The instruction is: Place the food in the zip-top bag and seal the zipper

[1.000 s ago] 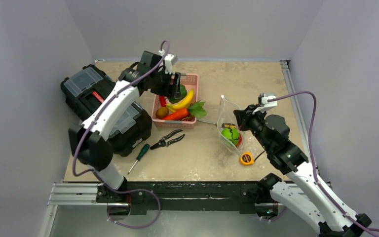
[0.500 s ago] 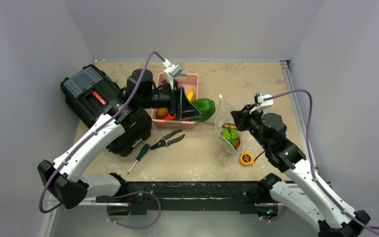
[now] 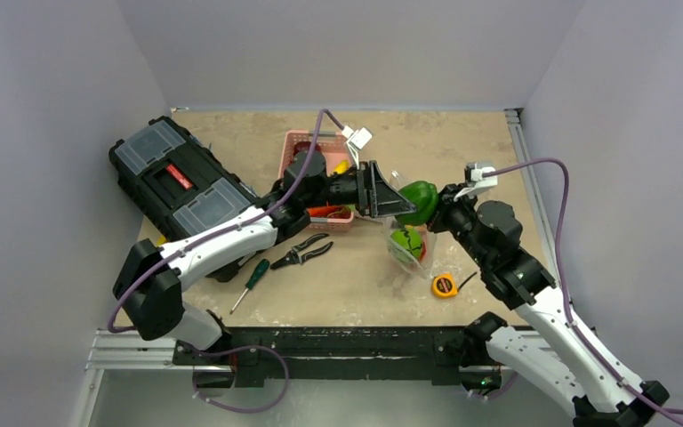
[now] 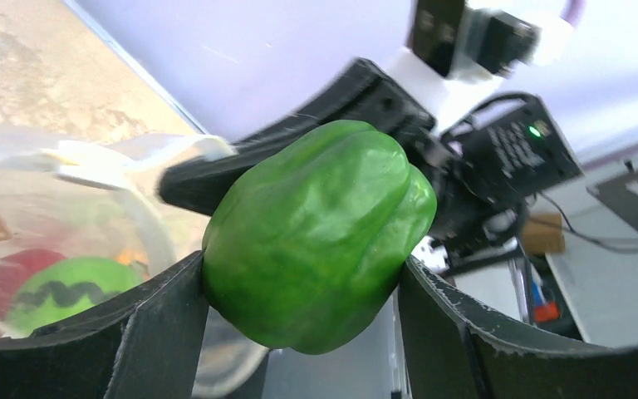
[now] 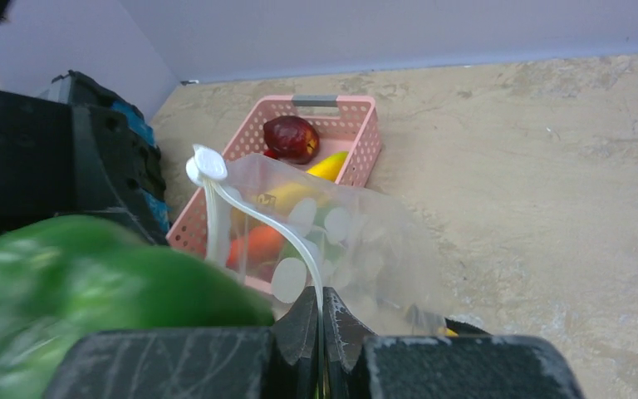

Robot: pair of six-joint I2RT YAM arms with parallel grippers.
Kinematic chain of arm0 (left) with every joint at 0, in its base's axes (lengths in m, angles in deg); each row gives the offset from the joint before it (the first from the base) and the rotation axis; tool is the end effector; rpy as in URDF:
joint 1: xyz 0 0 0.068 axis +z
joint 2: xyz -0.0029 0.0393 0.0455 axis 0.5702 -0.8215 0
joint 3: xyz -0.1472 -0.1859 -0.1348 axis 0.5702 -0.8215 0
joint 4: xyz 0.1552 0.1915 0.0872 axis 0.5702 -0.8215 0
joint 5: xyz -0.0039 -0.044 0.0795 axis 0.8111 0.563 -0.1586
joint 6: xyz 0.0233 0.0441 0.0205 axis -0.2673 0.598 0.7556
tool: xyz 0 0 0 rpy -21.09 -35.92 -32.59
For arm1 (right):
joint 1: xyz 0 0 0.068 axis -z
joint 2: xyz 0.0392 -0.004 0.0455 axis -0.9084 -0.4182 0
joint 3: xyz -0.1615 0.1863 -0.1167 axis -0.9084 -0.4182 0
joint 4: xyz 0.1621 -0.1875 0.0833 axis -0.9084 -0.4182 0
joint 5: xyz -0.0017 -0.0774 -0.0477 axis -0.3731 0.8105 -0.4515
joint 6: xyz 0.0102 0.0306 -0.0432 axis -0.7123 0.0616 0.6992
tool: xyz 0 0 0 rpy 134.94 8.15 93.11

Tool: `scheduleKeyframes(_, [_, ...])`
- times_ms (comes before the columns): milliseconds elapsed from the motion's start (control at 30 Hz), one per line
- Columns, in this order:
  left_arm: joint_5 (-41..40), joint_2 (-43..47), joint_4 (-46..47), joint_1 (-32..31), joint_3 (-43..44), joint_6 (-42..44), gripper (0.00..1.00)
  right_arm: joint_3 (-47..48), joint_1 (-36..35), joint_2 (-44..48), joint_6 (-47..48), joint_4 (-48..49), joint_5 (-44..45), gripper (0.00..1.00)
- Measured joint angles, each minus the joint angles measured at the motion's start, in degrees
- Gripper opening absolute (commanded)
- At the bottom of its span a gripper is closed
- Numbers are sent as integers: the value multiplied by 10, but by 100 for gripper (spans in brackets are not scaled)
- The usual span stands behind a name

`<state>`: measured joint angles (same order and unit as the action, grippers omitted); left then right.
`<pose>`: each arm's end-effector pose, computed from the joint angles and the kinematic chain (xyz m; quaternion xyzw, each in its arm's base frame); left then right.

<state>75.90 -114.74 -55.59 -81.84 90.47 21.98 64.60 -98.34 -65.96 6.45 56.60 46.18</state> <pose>0.2211 -0.2683 0.3601 0.1692 0.6813 -0.6647 0.2556 0.1411 0.0861 0.3448 -0.0330 0.7531 0.2536 0.6061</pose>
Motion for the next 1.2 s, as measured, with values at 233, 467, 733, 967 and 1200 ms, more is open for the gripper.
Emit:
scheduleKeyframes(233, [-76, 5, -14, -5, -37, -8, 27, 0, 4, 10, -17, -8, 6, 0])
scheduleKeyframes(467, [-147, 45, -121, -25, -43, 43, 28, 0, 3, 28, -30, 6, 4, 0])
scheduleKeyframes(733, [-216, 23, -279, -26, 5, 72, 35, 0, 0, 23, -39, 33, -16, 0])
scheduleKeyframes(967, [-240, -11, -349, -26, 67, 74, 55, -2, 0, 10, -46, 49, -33, 0])
scheduleKeyframes(1200, [-242, -33, -363, -26, 85, 71, 78, -3, 0, -7, -46, 49, -45, 0])
